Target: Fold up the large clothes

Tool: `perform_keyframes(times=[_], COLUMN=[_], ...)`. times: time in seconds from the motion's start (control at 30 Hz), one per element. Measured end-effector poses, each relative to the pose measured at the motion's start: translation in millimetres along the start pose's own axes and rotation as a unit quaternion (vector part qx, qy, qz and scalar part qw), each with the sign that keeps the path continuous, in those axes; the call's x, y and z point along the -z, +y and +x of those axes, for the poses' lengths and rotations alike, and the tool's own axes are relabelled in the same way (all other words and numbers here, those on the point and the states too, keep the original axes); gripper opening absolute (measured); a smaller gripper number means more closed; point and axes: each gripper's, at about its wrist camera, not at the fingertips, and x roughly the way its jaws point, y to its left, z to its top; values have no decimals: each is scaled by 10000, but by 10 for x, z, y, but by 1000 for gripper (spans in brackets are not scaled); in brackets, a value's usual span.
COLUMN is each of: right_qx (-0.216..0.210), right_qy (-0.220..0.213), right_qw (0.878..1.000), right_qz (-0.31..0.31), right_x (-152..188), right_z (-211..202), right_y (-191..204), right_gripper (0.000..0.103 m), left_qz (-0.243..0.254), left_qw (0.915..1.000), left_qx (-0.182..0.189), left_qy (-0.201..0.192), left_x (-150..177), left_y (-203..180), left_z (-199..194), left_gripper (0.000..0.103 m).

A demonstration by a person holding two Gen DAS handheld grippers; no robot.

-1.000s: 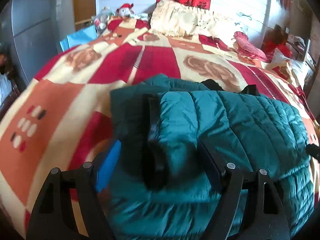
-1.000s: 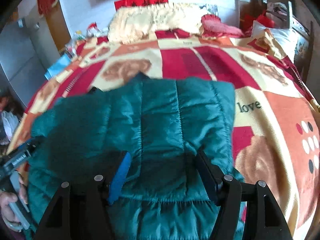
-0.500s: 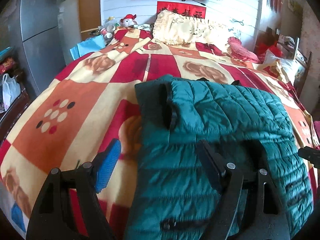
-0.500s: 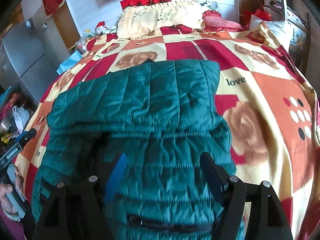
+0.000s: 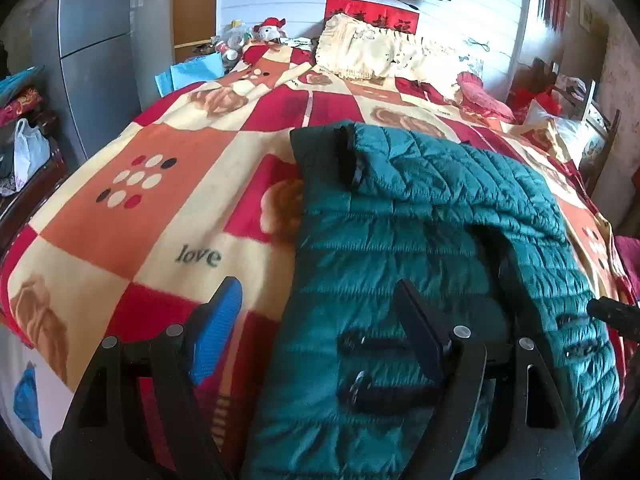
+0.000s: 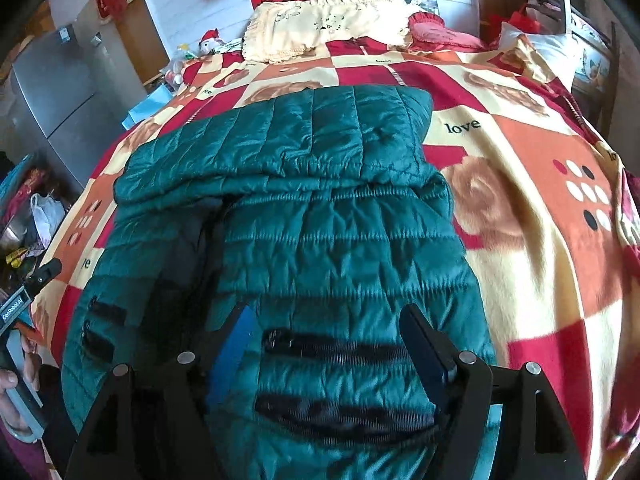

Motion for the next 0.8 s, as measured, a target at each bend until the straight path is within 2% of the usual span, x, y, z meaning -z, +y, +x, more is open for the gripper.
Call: perform_keyframes(times=[0.33,0.8], right_qx=[28,58], right_qy=[90,213], right_qw=[10000,9997], right_qz=[3,143], right_x=[336,623], right_z=[-161,-271], right_y=[-27,-110], right_gripper=[74,75], left_qz=[47,112], left_qw=[9999,9995], left_qx=[-3,86], left_qy=[159,298], left_x=[295,493], left_y=[60,37], left_z=[-109,-183], left_gripper=[79,79])
